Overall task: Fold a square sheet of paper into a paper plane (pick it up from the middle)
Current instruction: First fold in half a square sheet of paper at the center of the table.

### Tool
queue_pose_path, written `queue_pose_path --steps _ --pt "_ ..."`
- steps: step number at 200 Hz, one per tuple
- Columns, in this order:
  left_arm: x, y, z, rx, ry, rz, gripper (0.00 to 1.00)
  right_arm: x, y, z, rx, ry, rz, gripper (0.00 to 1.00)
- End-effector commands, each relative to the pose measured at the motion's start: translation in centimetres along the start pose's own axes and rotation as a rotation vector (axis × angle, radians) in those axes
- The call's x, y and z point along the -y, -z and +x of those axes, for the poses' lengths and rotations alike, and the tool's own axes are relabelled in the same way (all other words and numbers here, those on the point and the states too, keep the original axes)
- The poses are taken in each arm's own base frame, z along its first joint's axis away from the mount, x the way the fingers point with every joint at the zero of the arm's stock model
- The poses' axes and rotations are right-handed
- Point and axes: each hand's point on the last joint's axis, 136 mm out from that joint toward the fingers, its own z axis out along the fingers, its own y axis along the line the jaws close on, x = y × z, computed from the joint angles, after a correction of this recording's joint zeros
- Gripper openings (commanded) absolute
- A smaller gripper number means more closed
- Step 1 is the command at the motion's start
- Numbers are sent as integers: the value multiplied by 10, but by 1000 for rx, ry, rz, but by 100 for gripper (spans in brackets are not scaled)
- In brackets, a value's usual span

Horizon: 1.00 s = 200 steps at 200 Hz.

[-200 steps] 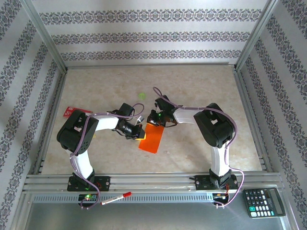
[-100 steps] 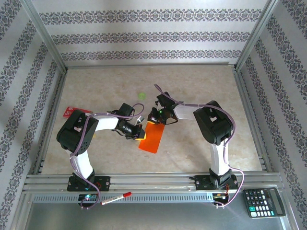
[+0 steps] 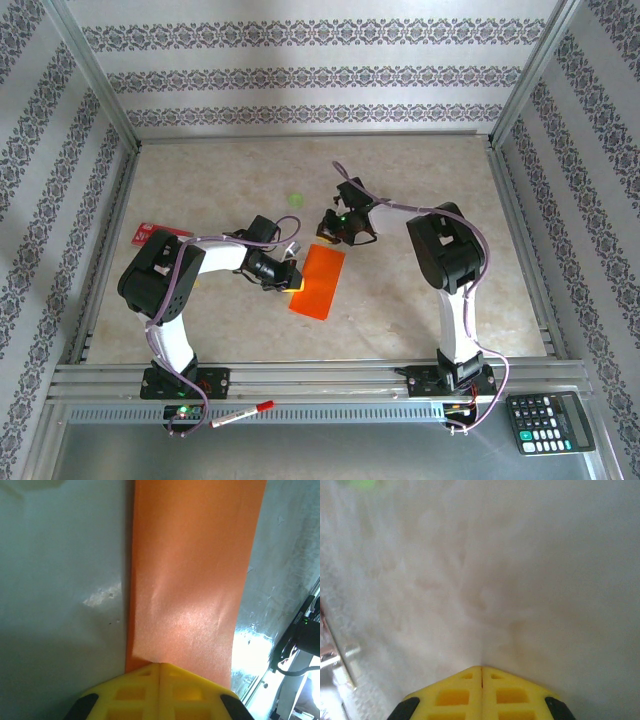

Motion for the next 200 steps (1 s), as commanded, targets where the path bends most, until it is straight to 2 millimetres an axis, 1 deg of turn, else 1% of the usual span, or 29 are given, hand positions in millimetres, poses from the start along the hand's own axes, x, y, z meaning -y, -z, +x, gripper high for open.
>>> queue_pose_path --steps 1,12,27,51,69,86,124,140,173,184,200 --pt "-66 -14 64 -176 171 -267 0 4 25 -33 131 56 35 1" --pt "-64 -15 63 -175 170 -262 0 -4 33 -25 134 74 7 1" --pt "-62 -14 60 -169 169 -258 0 -12 39 -8 120 88 -26 1" --pt "-61 -15 58 -164 167 -254 0 -22 36 23 77 92 -71 2" --pt "-59 -15 57 -164 164 -253 0 -29 32 42 53 98 -94 2" --pt "-59 -15 56 -164 162 -253 0 -34 26 55 33 108 -102 2" --pt "-59 -15 55 -167 157 -256 0 -39 3 71 -27 93 -137 2" --pt "-59 -15 55 -163 160 -256 0 -42 -2 76 -42 95 -145 2" --pt "-59 -15 54 -161 160 -256 0 -36 -12 88 -71 84 -124 2" --pt "-59 -16 55 -164 159 -257 0 -36 -16 90 -78 85 -121 2" --pt "-60 -15 57 -166 159 -260 0 -29 -21 89 -86 80 -92 2"
